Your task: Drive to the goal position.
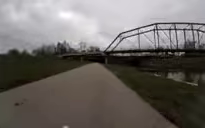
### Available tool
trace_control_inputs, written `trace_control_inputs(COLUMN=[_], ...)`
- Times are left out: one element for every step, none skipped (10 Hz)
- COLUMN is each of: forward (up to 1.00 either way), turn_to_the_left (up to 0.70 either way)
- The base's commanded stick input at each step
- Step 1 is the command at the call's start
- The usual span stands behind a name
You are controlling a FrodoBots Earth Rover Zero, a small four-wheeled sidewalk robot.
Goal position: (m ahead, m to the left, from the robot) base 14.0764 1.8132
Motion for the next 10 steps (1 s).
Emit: trace_control_inputs(forward=[1.0,1.0,1.0,1.0,1.0,1.0,1.0,1.0,1.0,1.0], turn_to_the_left=[0.0,0.0,0.0,0.0,0.0,0.0,0.0,0.0,0.0,0.0])
